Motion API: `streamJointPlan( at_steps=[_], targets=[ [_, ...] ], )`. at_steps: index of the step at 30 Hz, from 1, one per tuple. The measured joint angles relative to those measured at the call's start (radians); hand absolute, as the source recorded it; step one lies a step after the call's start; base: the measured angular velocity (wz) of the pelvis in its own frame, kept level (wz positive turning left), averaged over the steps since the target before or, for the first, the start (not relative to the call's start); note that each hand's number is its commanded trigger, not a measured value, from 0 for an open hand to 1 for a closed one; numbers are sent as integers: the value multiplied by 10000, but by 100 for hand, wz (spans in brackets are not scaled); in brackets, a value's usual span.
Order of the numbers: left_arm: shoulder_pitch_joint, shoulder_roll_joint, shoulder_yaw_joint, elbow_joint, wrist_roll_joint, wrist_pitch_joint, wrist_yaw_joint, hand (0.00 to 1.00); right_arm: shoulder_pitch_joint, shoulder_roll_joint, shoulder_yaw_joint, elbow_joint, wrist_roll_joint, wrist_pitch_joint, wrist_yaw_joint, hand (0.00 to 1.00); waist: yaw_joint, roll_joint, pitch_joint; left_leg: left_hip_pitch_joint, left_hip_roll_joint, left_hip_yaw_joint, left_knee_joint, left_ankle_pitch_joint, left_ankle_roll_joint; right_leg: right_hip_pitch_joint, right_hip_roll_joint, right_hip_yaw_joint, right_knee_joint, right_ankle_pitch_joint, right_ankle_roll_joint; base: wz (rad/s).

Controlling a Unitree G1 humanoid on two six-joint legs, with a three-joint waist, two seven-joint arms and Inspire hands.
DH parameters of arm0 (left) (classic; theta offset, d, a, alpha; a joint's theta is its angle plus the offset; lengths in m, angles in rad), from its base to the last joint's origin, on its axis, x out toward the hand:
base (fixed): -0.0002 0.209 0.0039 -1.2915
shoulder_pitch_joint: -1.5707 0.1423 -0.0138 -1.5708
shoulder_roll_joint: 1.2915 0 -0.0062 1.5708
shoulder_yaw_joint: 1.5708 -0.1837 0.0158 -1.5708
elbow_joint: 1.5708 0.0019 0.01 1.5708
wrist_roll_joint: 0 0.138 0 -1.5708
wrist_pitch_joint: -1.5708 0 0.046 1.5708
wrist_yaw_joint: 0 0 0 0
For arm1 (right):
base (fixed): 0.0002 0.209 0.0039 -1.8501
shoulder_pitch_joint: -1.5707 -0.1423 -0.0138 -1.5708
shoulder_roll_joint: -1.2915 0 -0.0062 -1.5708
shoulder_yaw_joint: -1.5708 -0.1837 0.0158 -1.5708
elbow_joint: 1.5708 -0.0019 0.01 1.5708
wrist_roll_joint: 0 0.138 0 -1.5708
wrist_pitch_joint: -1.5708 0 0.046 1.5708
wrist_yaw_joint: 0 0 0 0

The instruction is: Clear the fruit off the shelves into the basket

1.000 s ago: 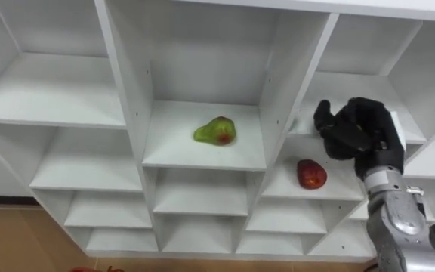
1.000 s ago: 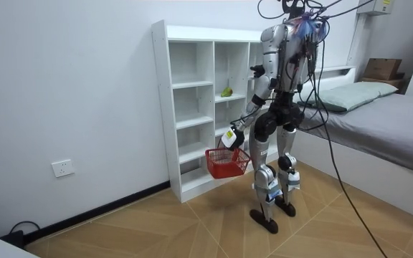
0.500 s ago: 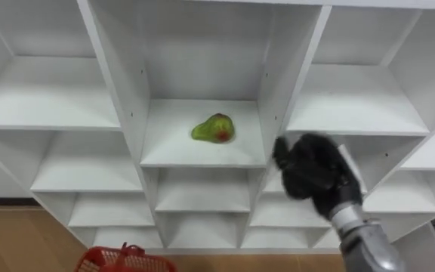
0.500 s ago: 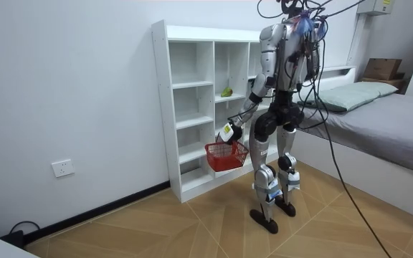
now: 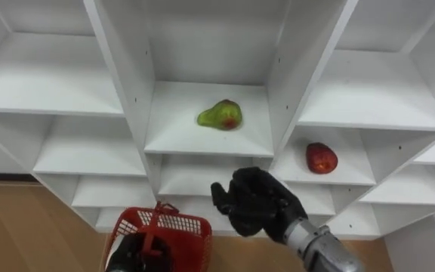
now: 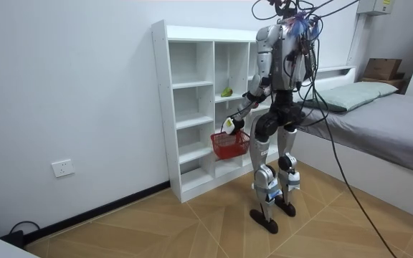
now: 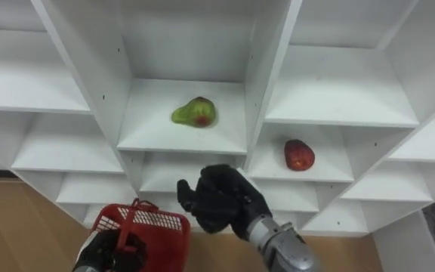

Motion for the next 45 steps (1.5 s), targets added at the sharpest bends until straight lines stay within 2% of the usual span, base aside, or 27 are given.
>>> streamJointPlan(
  at_steps=[2,8,10,12,14,19,22,32,39,45],
  targets=[
    [-191,-94,-62,-90,-6,6,-105,100,-5,9,34,175,0,70,-11,100,7,-11,24,-167,-3,-5,111,-1,-1,-106,-4,-47,20,6,-10,4],
    [-562,-95,-103,-53,-409,-25,-139,100,-100,4,23,590,-444,67,-422,100,-15,8,50,-578,3,-48,249,1,-4,-414,-38,-198,138,19,-31,4],
    [-537,-100,-123,-49,-409,-73,-139,100,-181,2,-11,625,-608,64,-587,100,6,8,55,-608,-1,-44,263,3,-1,-507,-67,-200,194,19,-31,2],
    [-531,-58,-241,-50,-406,-130,-141,100,-356,12,-9,677,-881,43,-803,100,-22,-8,106,-694,-12,-66,266,17,17,-565,-79,-252,194,19,-31,4],
    [-532,-45,-577,-54,-406,-186,-141,100,-583,68,-6,927,-869,34,-1084,100,-39,-21,120,-800,-16,-122,293,27,33,-607,-118,-351,194,18,-28,11],
    [-531,-81,-900,-53,-408,-282,-142,100,-844,213,-20,987,-900,27,-1509,100,-42,-18,130,-1042,-18,-293,462,33,43,-737,-154,-494,213,18,-25,11],
    [-596,-196,-957,-49,-427,-293,-151,100,-1133,324,-7,1400,-979,-109,-1665,100,-34,50,169,-1099,-22,-332,484,33,43,-750,-163,-551,213,18,-25,5],
    [-751,-319,-990,-44,-604,-292,-726,100,-1659,391,-12,1937,-977,-278,-2641,100,1,357,164,-1242,-11,-328,613,41,47,-897,-178,-616,343,18,-25,0],
    [-751,-360,-1007,-40,-601,-292,-831,100,-1664,428,5,2127,-766,-311,-2766,100,17,397,172,-1202,-10,-301,613,60,49,-883,-187,-609,393,19,-26,0],
    [-754,-343,-1367,-36,-602,-292,-841,100,-1829,492,35,2482,-710,-315,-2854,100,16,455,178,-1193,-6,-302,607,60,49,-885,-189,-622,430,18,-26,0]
  ],
)
